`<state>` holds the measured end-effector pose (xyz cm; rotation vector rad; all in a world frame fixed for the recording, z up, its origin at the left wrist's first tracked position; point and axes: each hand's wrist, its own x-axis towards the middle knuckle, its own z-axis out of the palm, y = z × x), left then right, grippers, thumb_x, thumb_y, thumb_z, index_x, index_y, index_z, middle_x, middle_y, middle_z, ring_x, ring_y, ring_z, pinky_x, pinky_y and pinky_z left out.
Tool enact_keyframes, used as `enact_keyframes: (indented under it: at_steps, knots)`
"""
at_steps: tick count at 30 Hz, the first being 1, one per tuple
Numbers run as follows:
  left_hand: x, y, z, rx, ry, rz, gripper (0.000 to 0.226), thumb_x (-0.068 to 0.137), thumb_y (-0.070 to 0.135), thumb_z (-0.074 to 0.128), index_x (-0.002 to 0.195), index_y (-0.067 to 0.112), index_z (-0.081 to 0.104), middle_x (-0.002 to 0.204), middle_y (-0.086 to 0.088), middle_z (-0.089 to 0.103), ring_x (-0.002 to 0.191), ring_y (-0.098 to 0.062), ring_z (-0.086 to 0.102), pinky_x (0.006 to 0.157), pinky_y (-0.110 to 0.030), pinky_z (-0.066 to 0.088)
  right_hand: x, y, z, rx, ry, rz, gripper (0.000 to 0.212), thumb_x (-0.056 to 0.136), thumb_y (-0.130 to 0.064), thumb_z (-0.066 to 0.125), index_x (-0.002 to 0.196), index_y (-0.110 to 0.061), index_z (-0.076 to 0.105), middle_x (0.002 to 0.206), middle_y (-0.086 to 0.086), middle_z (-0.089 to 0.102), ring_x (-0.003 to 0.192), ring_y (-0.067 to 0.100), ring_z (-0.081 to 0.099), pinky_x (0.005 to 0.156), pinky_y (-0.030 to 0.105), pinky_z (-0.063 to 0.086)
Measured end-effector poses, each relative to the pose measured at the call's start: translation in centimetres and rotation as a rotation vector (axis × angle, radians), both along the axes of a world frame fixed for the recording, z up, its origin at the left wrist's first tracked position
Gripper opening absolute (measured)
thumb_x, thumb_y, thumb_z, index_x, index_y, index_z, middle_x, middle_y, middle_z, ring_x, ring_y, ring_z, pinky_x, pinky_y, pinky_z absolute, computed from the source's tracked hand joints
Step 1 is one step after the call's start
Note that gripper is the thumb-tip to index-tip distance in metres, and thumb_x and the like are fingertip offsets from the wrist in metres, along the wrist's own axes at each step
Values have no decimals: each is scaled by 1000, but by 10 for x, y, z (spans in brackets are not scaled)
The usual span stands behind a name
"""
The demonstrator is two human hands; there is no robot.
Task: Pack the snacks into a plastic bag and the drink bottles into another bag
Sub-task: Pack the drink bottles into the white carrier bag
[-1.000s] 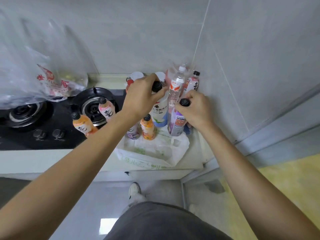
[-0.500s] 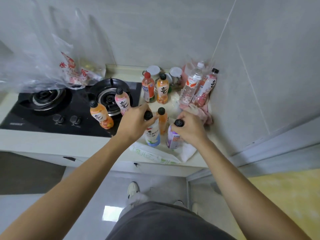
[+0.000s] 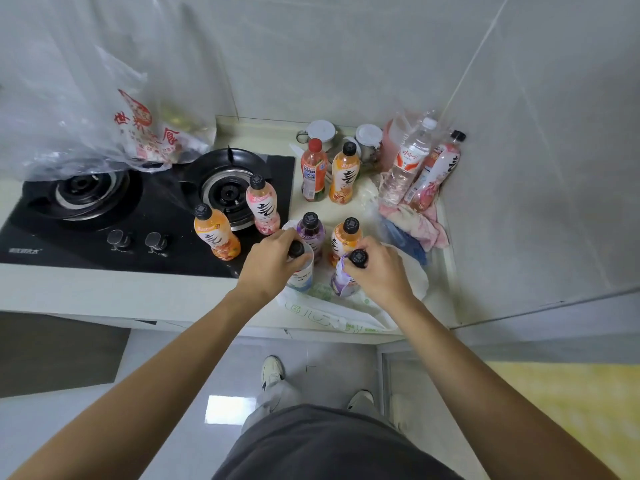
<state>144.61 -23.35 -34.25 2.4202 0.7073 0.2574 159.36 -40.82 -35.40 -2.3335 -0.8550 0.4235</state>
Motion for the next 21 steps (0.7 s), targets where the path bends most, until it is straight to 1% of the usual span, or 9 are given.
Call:
enact_keyframes:
  at_steps: [4,8,10,11,13,15,16,18,21]
  knots:
    - [6,-3,-2,-7,1,-28,26,91,37,68,92,14,55,87,0,60,73,-26,57,63,-43,51,-3,4,-4,0,-30,-35,25,84,-34,78,99,-20,64,83,-2,70,83,26,67,65,34,47]
    - [9,3,-5,-53,35,-26,32,87,41,71,98,22,48,83,2,62,72,-26,61,61,-42,53,-7,3,-6,-51,12,-94,54,77,-47,84,105,-20,45,98,3,69,91,31,65,70,40,52]
    - [9,7,-6,-96,81,9,48,81,49,75,105,27,39,82,2,62,73,-28,63,63,-44,54,-9,0,-9,-73,55,-104,71,70,-51,87,119,-22,43,118,6,63,105,34,64,80,42,52]
    - [9,8,-8,-111,102,22,57,78,53,77,110,29,37,87,1,62,78,-29,64,66,-44,55,-10,-2,-12,-100,88,-106,82,67,-53,88,128,-24,41,126,6,58,111,35,63,85,44,52]
    - [8,10,-13,-156,131,56,79,71,60,82,126,27,34,112,-2,62,96,-31,64,78,-44,55,-10,-6,-20,-169,149,-103,96,62,-55,89,139,-28,38,132,5,50,116,35,61,92,47,52]
    - [6,12,-18,-266,162,100,104,63,67,84,143,27,31,140,-1,52,116,-27,58,95,-48,53,-8,-9,-30,-176,232,-111,101,57,-55,92,140,-31,39,134,3,51,118,32,60,98,48,51]
    - [5,12,-21,-328,190,112,112,58,68,87,146,28,30,144,1,48,121,-24,54,100,-48,51,-7,-10,-35,-145,277,-112,102,54,-55,93,139,-34,40,135,1,54,119,28,61,100,49,52]
    - [1,13,-32,-439,256,108,122,50,65,93,150,33,30,142,4,45,125,-19,48,104,-48,50,-3,-11,-49,-82,337,-99,103,48,-54,93,136,-39,41,132,-5,61,118,21,63,101,48,53]
    - [-1,12,-53,-603,248,90,132,44,56,98,153,38,27,141,9,51,128,-20,50,104,-55,51,5,-11,-58,-25,388,-55,104,49,-40,97,138,-41,43,128,-12,65,117,12,65,104,43,52]
